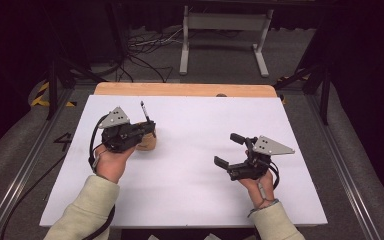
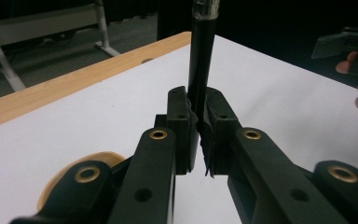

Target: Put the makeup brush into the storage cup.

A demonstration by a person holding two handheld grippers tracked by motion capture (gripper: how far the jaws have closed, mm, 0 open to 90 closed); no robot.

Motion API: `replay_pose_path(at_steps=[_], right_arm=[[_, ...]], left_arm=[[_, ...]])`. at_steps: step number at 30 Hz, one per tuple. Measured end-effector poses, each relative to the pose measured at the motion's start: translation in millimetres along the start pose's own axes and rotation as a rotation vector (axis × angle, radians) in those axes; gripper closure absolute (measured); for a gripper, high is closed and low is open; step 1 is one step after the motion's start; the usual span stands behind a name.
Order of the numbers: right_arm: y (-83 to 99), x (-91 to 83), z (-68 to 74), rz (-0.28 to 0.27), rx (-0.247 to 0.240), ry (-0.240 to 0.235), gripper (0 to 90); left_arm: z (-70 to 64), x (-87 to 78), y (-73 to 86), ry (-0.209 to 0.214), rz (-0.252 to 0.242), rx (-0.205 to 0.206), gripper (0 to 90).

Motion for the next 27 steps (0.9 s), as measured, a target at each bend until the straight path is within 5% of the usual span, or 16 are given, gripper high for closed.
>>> replay_pose_path(at_steps=[11,27], right_arm=[[2.2,-18.7,-7.0,0.016,-0.048,0.095,0.0],[10.9,-45.5,-15.9,0.054,-0.077,0.206,0.0]], left_arm=[[5.1,-0.7,-4.7,-0.061,-0.009,-0.021,83.0],[15.2,3.3,-5.2,-0.213,0.017,-0.05,83.0]])
Point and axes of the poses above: each handheld gripper's, and its own axes: x roughly forward along the jaws, y roughly out of its underside, z roughly to its left, the point moved 1 cm from there along x, roughly forward along the jaws, and after that the axes turned 5 degrees about -y, right-handed, at the moved point
